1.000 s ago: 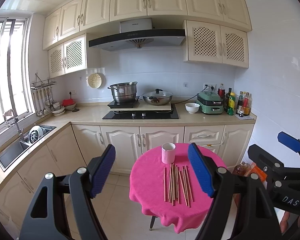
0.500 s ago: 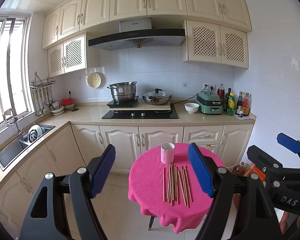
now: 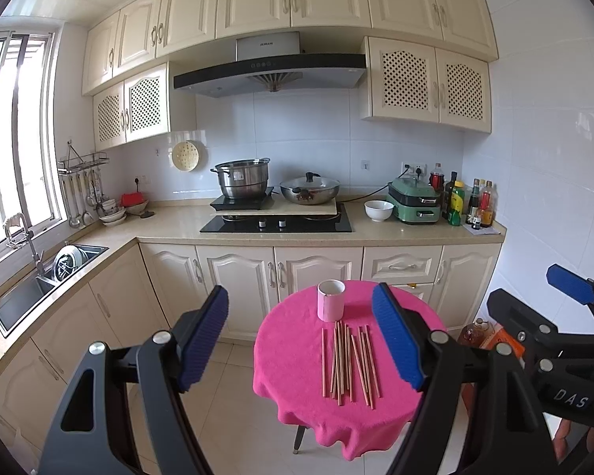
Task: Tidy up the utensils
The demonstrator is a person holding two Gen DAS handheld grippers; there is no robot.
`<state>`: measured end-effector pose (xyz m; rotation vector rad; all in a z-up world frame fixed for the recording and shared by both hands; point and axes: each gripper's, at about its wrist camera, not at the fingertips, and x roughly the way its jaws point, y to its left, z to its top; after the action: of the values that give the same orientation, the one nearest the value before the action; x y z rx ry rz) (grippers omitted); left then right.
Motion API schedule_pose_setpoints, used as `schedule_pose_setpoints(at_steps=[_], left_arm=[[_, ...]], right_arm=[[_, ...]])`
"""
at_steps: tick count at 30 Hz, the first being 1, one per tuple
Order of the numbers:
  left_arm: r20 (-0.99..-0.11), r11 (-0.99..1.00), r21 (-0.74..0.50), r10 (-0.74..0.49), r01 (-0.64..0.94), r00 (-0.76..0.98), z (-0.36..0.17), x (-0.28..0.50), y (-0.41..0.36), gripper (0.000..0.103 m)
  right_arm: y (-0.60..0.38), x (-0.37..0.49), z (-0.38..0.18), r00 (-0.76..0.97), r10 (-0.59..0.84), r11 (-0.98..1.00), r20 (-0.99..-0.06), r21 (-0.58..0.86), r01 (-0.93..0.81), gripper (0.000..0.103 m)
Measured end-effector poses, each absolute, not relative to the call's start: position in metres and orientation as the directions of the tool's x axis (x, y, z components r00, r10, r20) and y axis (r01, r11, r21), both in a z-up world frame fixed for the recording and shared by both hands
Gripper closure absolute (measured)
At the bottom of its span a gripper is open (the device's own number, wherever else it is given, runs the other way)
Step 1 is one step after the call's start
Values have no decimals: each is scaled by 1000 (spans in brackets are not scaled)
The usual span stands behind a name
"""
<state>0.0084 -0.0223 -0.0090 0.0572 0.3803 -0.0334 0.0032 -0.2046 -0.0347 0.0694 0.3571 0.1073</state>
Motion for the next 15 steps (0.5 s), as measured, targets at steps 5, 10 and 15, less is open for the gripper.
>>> schedule_pose_setpoints(at_steps=[5,10,15], left_arm=[[-373,998,46,-23,43,927,-9,9,-20,29],[-375,998,45,-24,44,927,-11,10,-19,29],[-376,998,46,-23,43,926,-12,11,-20,29]], right_arm=[[-204,4,-35,931,117,992,-347,86,-92,6],[-204,4,-35,930,117,992,-348,86,-92,6],[-204,4,-35,930,117,992,-348,85,-93,6]])
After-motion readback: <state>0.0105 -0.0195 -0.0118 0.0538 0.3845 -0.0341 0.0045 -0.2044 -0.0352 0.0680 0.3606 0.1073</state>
